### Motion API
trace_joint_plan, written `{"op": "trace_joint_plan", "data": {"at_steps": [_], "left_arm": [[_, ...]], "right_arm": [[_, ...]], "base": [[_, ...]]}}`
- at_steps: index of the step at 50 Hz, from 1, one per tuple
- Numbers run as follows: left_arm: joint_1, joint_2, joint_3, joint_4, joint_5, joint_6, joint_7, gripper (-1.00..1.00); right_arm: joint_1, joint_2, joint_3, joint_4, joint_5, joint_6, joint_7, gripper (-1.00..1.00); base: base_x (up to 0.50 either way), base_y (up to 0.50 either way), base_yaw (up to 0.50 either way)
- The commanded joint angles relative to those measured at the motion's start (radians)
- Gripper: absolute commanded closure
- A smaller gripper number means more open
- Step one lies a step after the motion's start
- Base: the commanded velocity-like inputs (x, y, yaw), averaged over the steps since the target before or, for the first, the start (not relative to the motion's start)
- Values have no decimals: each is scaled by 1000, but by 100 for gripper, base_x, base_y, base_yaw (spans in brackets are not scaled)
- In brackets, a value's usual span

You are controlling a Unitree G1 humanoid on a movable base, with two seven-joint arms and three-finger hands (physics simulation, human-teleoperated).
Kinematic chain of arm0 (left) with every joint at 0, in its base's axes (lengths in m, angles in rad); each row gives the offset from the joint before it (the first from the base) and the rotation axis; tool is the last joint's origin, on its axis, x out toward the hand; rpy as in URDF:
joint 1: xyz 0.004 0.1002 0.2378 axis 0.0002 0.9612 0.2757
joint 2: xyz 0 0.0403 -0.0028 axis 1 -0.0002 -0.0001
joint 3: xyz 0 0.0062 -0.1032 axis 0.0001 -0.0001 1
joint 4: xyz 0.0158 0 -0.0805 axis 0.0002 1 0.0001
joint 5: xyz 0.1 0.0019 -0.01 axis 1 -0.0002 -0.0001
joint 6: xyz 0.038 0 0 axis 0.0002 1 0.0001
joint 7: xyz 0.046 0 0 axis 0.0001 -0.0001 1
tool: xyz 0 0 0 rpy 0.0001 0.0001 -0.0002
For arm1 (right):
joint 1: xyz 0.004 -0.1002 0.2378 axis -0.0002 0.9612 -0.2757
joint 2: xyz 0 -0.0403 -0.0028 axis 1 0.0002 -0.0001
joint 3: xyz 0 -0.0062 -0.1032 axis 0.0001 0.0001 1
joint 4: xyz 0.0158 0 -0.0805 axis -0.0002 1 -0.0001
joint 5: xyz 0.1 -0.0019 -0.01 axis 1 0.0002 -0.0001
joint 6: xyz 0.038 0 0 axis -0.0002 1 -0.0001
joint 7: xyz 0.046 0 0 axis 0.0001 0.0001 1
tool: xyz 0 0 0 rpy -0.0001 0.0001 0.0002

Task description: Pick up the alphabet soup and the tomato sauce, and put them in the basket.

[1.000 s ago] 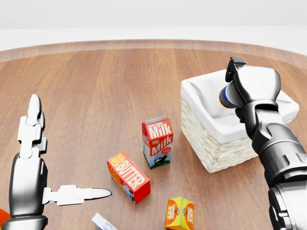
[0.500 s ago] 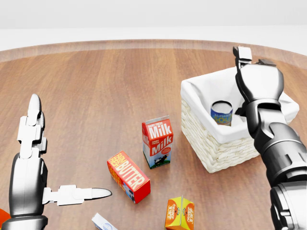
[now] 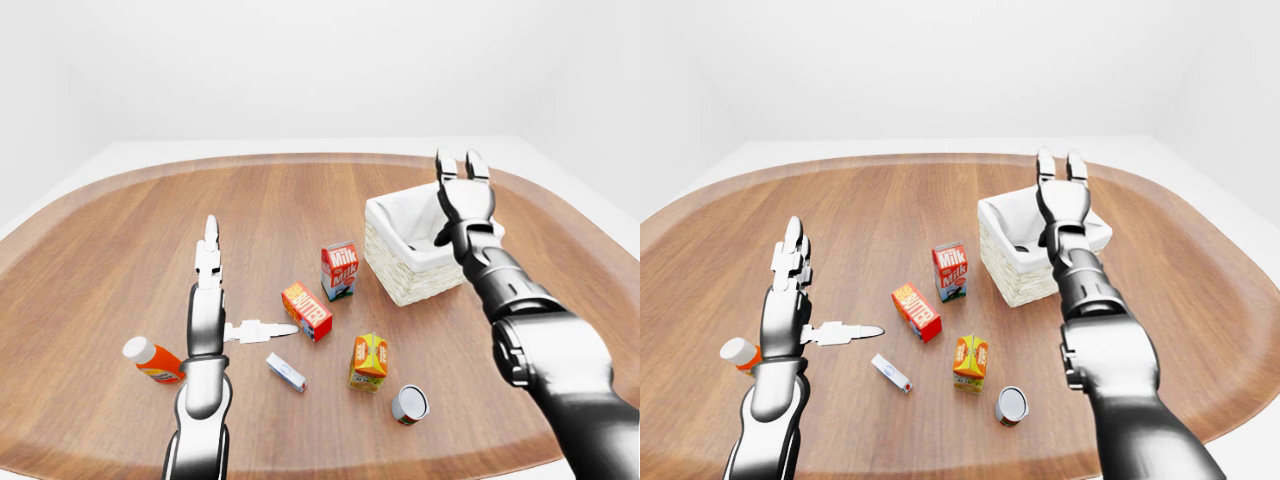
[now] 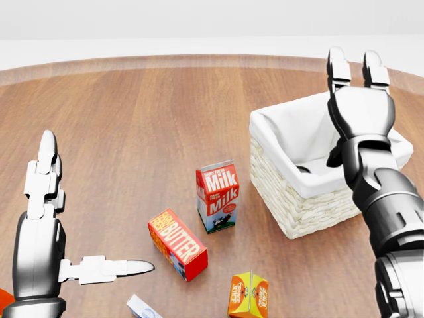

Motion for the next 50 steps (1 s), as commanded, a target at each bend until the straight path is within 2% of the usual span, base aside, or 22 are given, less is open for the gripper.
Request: {"op": "trace_joint_plan", "data": {"at_steps": [1,14,25,36,50], "left_arm": [[1,0,1,-5,0,0,-1,-100],[1,0,1,-5,0,0,-1,-100],[1,0,1,-5,0,0,-1,-100],[1,1,1,-5,0,0,-1,-100],[1,0,1,-5,0,0,-1,-100]], "right_arm": [[-11,-9,-4,-11,9,0,0,-100],[-19,-8,-13,-19,58,0,0,-100],[-18,-5,-57,-30,222,0,0,-100],[-12,1,-88,-40,412,0,123,-100],[11,-2,-87,-59,517,0,153,-100]], "base": [[0,0,0],[0,0,0],[0,0,0],[0,0,0],[0,0,0]]}}
